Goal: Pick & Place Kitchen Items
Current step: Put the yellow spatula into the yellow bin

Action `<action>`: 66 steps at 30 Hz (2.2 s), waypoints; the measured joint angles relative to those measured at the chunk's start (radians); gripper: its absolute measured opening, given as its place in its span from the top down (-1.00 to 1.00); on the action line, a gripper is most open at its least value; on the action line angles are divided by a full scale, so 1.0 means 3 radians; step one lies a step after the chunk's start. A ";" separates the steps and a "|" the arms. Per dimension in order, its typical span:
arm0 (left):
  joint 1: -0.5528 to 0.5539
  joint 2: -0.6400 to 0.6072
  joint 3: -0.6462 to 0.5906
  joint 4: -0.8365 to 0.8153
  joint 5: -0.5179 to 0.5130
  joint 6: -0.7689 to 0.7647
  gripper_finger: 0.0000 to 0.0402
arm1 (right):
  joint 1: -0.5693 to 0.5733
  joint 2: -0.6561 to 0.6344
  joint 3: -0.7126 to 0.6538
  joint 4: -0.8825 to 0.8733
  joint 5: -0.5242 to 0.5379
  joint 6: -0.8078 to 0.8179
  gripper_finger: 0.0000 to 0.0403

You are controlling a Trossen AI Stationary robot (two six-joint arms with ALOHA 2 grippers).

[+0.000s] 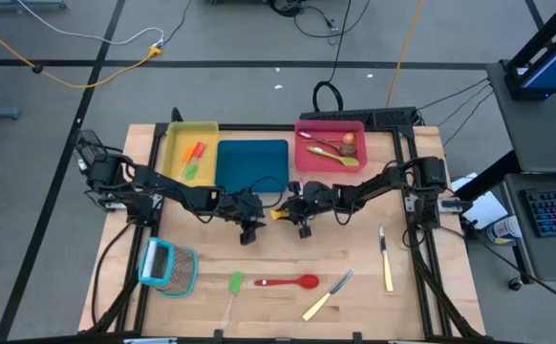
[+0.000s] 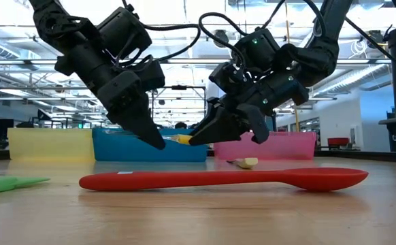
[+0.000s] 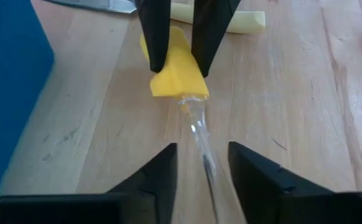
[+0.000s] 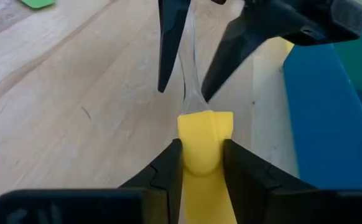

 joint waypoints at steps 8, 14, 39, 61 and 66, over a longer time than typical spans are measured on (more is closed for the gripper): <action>0.0006 0.0000 0.0000 -0.0028 -0.0040 0.0023 0.89 | -0.0001 -0.0001 0.0000 0.0022 -0.0005 -0.0012 0.54; 0.0000 0.0000 0.0000 0.0019 -0.0040 0.0078 0.91 | 0.0004 -0.0001 0.0001 0.0020 -0.0020 0.0030 0.42; -0.0238 -0.0381 0.0000 -0.0536 -0.0564 -0.0033 0.94 | 0.0000 -0.0001 0.0001 -0.0033 -0.0006 0.0113 0.24; -0.0040 -0.2189 0.0003 -0.3281 -0.3096 -0.1688 0.93 | -0.0001 -0.0001 0.0001 -0.0029 -0.0019 0.0155 0.24; 0.0454 -0.2225 -0.0072 -0.3738 -0.3032 -0.2113 0.96 | -0.0001 -0.0001 0.0001 -0.0029 -0.0020 0.0179 0.24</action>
